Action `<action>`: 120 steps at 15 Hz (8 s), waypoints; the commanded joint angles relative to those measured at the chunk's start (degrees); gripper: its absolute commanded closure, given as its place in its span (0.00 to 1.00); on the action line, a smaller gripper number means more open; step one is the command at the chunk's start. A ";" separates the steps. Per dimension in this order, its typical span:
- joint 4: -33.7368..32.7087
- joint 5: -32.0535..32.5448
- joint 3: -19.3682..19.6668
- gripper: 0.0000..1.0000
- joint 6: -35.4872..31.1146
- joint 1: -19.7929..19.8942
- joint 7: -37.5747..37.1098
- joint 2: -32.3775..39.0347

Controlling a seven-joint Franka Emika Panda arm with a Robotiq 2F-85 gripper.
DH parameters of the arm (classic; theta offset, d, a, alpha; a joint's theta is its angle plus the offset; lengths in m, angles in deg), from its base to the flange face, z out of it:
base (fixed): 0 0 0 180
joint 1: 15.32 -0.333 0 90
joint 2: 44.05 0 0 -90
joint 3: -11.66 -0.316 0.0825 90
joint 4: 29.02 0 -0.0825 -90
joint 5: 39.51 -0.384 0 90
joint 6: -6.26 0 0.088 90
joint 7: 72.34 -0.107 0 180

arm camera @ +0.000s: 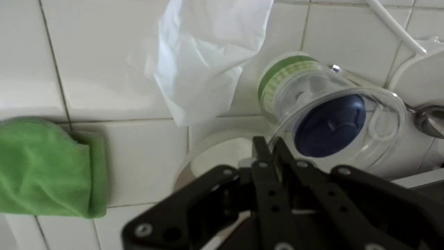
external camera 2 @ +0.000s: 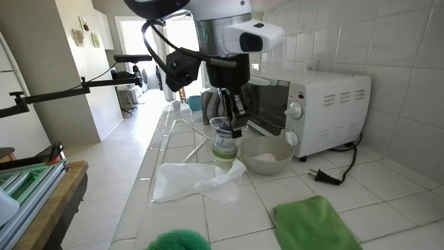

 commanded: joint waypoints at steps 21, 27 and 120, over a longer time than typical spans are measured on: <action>14.06 65.36 -12.02 0.98 4.00 -2.99 -32.15 -23.83; 13.89 90.70 -12.46 0.98 11.59 -5.44 -42.67 -23.05; 8.02 151.66 -18.86 0.98 86.80 -25.49 -56.25 16.72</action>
